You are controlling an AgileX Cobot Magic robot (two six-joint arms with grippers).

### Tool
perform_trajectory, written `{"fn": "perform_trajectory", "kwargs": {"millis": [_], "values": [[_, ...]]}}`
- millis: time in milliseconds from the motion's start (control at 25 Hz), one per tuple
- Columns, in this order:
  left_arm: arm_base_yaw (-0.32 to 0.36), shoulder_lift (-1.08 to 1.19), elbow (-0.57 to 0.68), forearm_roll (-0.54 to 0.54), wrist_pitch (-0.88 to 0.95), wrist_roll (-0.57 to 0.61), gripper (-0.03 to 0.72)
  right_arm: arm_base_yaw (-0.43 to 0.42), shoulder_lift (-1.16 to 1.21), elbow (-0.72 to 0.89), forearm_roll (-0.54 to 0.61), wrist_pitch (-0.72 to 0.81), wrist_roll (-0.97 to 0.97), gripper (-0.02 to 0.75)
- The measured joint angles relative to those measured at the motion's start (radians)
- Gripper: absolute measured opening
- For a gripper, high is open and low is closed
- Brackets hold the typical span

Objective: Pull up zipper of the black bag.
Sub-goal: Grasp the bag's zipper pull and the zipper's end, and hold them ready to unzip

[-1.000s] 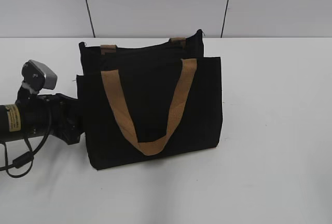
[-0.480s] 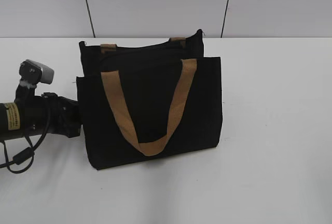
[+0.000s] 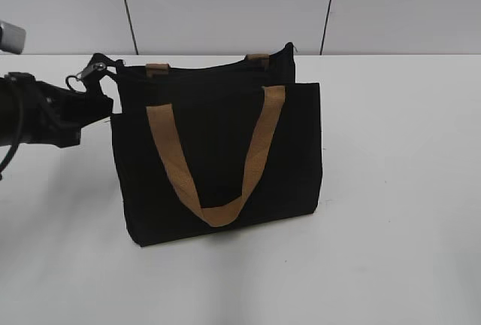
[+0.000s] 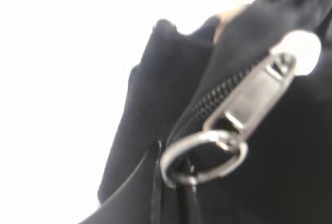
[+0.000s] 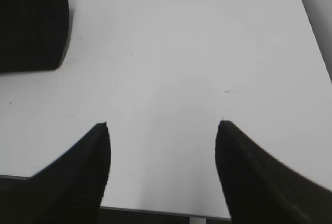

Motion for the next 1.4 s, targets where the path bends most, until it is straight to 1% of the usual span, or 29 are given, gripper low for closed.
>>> {"fn": "perform_trajectory", "kwargs": {"millis": [80, 200, 320, 480, 800, 1160, 1320, 1400], "values": [[0.0, -0.075, 0.0, 0.052, 0.046, -0.079, 0.022, 0.0, 0.0, 0.0, 0.0, 0.0, 0.0, 0.494], [0.0, -0.181, 0.0, 0.149, 0.058, -0.198, 0.022, 0.0, 0.0, 0.0, 0.0, 0.0, 0.0, 0.494], [0.0, -0.267, 0.0, 0.226, 0.061, -0.263, 0.022, 0.0, 0.0, 0.0, 0.0, 0.0, 0.0, 0.494], [-0.001, -0.327, 0.0, 0.259, 0.104, -0.278, 0.022, 0.0, 0.0, 0.0, 0.0, 0.0, 0.0, 0.494], [-0.001, -0.336, 0.0, 0.267, 0.111, -0.281, 0.022, 0.0, 0.0, 0.0, 0.0, 0.0, 0.0, 0.494], [-0.001, -0.336, 0.0, 0.267, 0.053, -0.281, 0.022, 0.0, 0.0, 0.0, 0.001, 0.0, 0.0, 0.494], [-0.001, -0.337, 0.0, 0.267, -0.004, -0.281, 0.022, 0.0, 0.0, 0.0, 0.036, -0.003, -0.001, 0.494], [-0.001, -0.338, 0.0, 0.259, -0.051, -0.281, 0.022, 0.0, 0.0, -0.01, 0.089, -0.003, -0.014, 0.494]]}}
